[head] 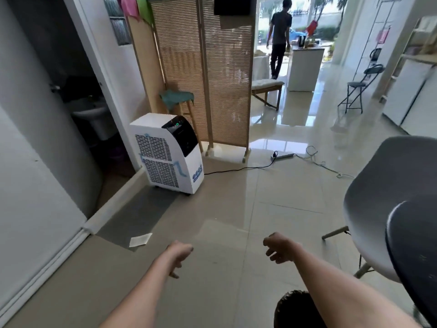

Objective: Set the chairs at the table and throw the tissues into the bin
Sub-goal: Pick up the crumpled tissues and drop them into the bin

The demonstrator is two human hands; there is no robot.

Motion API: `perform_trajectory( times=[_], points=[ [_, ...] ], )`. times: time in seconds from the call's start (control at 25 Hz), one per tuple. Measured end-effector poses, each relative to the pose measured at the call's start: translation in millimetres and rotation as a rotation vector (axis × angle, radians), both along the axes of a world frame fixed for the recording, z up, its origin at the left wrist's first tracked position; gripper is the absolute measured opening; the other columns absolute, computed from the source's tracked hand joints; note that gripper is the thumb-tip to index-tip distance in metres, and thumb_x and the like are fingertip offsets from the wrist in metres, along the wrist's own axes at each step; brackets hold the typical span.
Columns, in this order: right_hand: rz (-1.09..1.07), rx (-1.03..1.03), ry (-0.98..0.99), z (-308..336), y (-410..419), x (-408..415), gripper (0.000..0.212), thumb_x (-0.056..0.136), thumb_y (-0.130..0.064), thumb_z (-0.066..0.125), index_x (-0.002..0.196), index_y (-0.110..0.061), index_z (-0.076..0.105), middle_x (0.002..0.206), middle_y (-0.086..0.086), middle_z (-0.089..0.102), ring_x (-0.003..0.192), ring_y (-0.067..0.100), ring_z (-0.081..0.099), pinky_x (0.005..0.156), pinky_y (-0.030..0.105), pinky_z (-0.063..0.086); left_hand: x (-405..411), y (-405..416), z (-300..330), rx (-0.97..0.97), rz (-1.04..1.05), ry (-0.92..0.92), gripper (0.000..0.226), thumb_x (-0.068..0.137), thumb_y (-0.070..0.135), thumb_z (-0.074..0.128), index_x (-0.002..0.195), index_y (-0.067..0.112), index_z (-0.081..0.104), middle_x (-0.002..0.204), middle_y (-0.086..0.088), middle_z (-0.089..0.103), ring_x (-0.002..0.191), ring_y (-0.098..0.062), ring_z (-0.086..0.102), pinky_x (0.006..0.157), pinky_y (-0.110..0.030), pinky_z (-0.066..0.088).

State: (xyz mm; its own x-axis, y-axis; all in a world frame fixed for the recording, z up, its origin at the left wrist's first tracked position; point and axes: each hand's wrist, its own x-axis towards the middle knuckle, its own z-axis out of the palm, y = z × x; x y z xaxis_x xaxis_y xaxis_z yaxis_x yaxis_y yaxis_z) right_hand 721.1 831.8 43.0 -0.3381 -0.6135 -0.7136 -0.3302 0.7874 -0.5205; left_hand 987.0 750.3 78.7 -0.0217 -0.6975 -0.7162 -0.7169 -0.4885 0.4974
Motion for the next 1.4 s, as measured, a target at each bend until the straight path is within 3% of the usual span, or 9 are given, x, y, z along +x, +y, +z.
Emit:
perform_trajectory(
  times=[0.12,0.32,0.48,0.8,0.88,0.96,1.04,1.2,1.4],
  points=[
    [-0.075,-0.019,0.021,-9.3,-73.4,-50.4,0.019,0.092,-0.015,0.034,0.106,-0.006,0.045,0.076,0.007,0.054,0.054,0.019,0.047,0.049,0.023,0.038,-55.5,-86.8,-4.4,0.013,-0.07,0.029,0.037,0.092,0.025,0.047,0.125,0.008,0.052,0.11,-0.008,0.05,0.098,-0.025,0.049,0.083,-0.041,0.045],
    [-0.193,-0.028,0.0,3.9,-195.2,-147.2,0.035,0.093,-0.016,0.035,0.123,-0.001,0.047,0.077,0.007,0.056,0.058,0.019,0.05,0.051,0.024,0.042,-163.7,-234.8,5.1,0.005,-0.151,0.062,0.039,0.091,0.023,0.049,0.126,0.006,0.051,0.109,-0.009,0.052,0.098,-0.025,0.052,0.082,-0.04,0.044],
    [-0.313,-0.026,0.02,16.2,-270.3,-224.2,0.023,0.091,-0.013,0.038,0.109,-0.003,0.048,0.077,0.008,0.058,0.058,0.019,0.053,0.054,0.025,0.045,-248.1,-329.2,12.5,0.021,-0.23,0.088,0.021,0.093,0.022,0.047,0.109,0.009,0.052,0.11,-0.01,0.05,0.099,-0.026,0.049,0.091,-0.043,0.045],
    [-0.584,-0.055,-0.054,14.8,-404.3,-373.9,0.014,0.094,-0.013,0.037,0.103,-0.004,0.044,0.077,0.007,0.053,0.061,0.018,0.051,0.055,0.025,0.042,-431.9,-521.3,19.5,0.004,-0.515,0.063,0.03,0.094,0.022,0.048,0.118,0.005,0.054,0.113,-0.011,0.051,0.11,-0.029,0.053,0.096,-0.048,0.045],
    [-0.651,-0.06,-0.065,15.9,-425.0,-412.5,0.013,0.094,-0.013,0.036,0.101,-0.006,0.043,0.076,0.006,0.051,0.056,0.017,0.048,0.051,0.023,0.04,-487.4,-565.9,23.2,-0.009,-0.575,0.073,0.026,0.093,0.022,0.049,0.112,0.005,0.054,0.114,-0.013,0.053,0.117,-0.033,0.055,0.098,-0.05,0.045],
    [-0.767,-0.057,-0.065,15.3,-435.0,-453.3,0.012,0.093,-0.012,0.034,0.095,-0.006,0.044,0.075,0.007,0.05,0.053,0.016,0.045,0.049,0.022,0.038,-549.3,-596.9,20.9,0.006,-0.628,0.083,0.024,0.094,0.024,0.049,0.112,0.008,0.053,0.127,-0.019,0.056,0.126,-0.034,0.053,0.102,-0.051,0.043],
    [-0.843,-0.036,-0.057,13.6,-436.4,-486.8,0.013,0.093,-0.011,0.033,0.094,-0.005,0.044,0.076,0.008,0.049,0.051,0.016,0.044,0.05,0.022,0.038,-602.8,-608.7,18.2,0.028,-0.715,0.094,0.024,0.093,0.024,0.05,0.112,0.01,0.054,0.126,-0.019,0.056,0.107,-0.03,0.056,0.101,-0.05,0.044],
    [-1.0,-0.041,-0.046,3.3,-428.2,-580.1,0.013,0.094,-0.013,0.033,0.1,-0.004,0.041,0.074,0.007,0.049,0.052,0.016,0.044,0.051,0.023,0.038,-741.3,-614.3,6.2,0.058,-0.883,0.132,0.009,0.091,0.019,0.051,0.092,0.01,0.052,0.087,-0.006,0.049,0.071,-0.018,0.048,0.083,-0.043,0.047],
    [-1.22,-0.03,-0.082,-6.7,-396.1,-681.6,0.016,0.096,-0.017,0.035,0.102,-0.004,0.042,0.073,0.006,0.05,0.059,0.016,0.05,0.055,0.024,0.043,-900.0,-586.9,0.3,0.086,-1.042,0.154,0.008,0.09,0.019,0.05,0.093,0.011,0.05,0.087,-0.005,0.048,0.071,-0.018,0.046,0.073,-0.037,0.046]
  ],
)
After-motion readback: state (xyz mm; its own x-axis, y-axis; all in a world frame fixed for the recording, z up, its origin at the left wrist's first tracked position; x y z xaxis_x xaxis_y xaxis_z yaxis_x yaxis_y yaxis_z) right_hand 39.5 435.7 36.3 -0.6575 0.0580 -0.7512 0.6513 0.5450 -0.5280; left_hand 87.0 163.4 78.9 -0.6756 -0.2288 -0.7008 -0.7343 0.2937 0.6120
